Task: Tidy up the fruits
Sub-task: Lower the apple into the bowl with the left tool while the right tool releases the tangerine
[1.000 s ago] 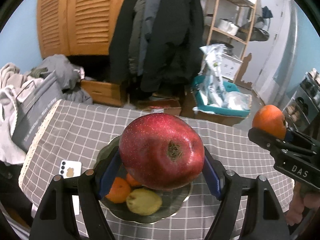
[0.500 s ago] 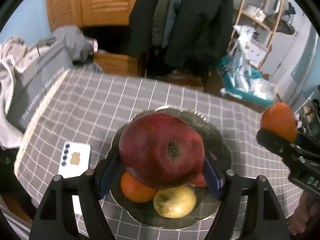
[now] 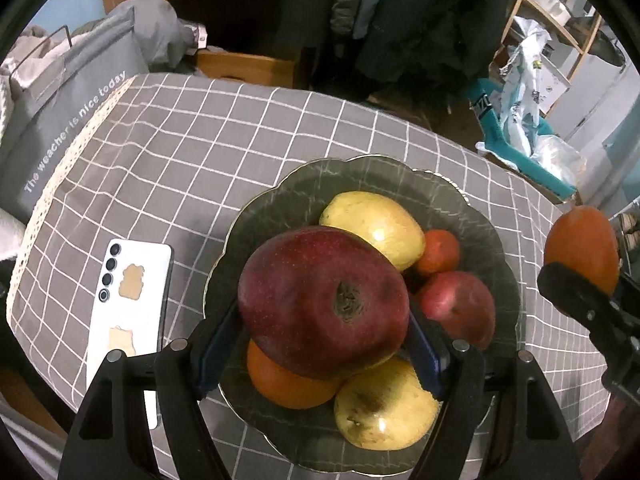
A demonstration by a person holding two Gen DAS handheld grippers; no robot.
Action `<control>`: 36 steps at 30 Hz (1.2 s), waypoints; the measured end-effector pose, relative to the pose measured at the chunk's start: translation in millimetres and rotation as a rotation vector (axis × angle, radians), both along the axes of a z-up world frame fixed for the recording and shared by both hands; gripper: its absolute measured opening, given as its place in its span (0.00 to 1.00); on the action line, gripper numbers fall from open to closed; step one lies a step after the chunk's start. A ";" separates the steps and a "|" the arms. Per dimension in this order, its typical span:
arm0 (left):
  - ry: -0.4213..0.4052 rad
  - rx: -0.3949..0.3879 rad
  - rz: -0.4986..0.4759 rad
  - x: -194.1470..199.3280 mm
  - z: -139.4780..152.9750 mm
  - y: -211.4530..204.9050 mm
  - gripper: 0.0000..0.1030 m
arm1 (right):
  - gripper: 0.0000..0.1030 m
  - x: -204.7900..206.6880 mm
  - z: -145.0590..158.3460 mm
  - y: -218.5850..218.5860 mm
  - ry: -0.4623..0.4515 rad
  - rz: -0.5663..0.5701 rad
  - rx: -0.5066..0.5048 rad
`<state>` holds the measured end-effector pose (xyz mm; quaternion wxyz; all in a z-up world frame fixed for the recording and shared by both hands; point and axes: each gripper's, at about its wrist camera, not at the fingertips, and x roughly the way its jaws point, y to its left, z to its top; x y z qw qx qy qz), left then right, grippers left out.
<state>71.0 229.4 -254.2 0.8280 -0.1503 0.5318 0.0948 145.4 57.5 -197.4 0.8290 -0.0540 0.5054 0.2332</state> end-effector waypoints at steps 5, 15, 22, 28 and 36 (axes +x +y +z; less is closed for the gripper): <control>-0.012 0.000 -0.012 1.4 0.7 1.3 0.75 | 0.61 1.9 -4.8 3.5 0.009 0.007 -0.001; -0.021 0.037 0.021 -14.8 14.3 11.5 0.84 | 0.61 3.4 -9.1 8.9 0.029 0.025 0.017; -0.017 0.046 0.083 -39.3 22.5 27.0 0.84 | 0.62 0.3 -18.1 28.6 0.062 0.078 0.020; -0.012 0.032 0.127 -50.5 23.2 39.2 0.84 | 0.63 -1.2 -29.0 43.8 0.102 0.116 0.019; -0.022 0.036 0.125 -52.2 29.4 38.9 0.84 | 0.75 -0.7 -26.1 44.1 0.102 0.127 0.052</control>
